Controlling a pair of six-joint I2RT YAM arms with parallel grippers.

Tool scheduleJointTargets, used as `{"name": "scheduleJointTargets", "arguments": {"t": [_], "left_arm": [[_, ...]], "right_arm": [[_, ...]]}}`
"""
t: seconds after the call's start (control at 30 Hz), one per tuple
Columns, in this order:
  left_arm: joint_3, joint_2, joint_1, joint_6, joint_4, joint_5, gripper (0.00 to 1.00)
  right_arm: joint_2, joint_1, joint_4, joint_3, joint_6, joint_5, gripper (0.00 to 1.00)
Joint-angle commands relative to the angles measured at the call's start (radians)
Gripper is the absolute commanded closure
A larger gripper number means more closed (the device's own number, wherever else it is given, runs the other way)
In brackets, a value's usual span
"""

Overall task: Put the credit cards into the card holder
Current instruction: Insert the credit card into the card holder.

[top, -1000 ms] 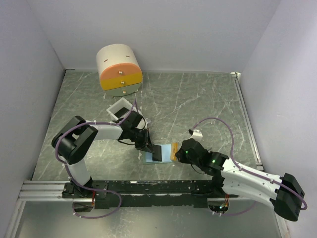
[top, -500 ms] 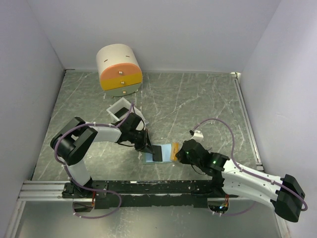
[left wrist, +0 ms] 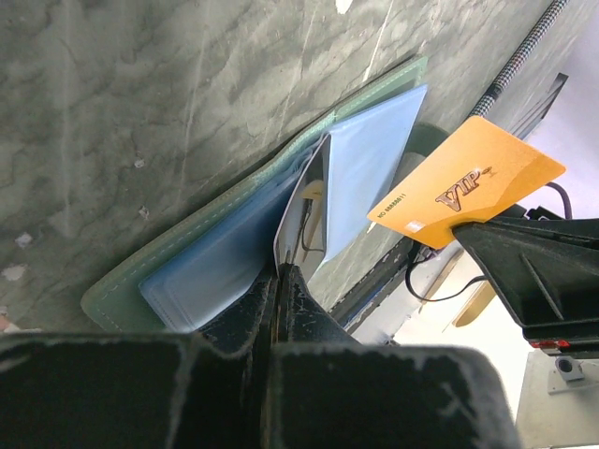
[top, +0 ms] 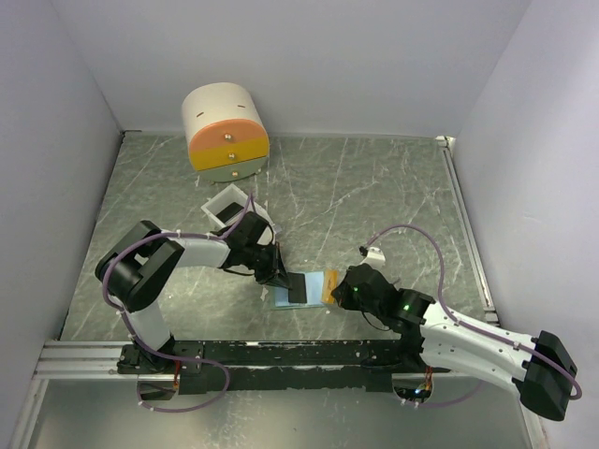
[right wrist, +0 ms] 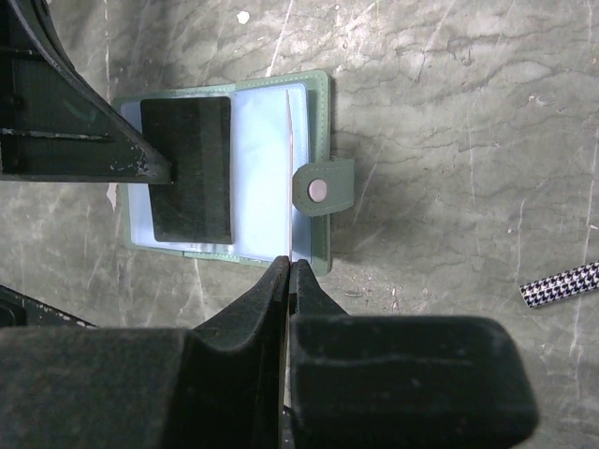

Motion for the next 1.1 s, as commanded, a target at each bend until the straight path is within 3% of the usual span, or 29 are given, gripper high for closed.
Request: {"name": "scheduleJointTargets", "arguments": {"t": [0.0, 0.3, 1.07], "left_arm": [[-0.005, 0.013, -0.005, -0.003, -0.002, -0.077, 0.93], [-0.052, 0.040, -0.009, -0.067, 0.131, 0.016, 0.93], [0.026, 0.108, -0.016, 0.113, 0.003, 0.061, 0.93]], "right_arm": [[-0.010, 0.002, -0.007, -0.013, 0.009, 0.005, 1.00], [0.002, 0.003, 0.010, -0.019, 0.010, -0.002, 1.00], [0.046, 0.002, -0.098, 0.072, -0.032, 0.103, 1.00]]}}
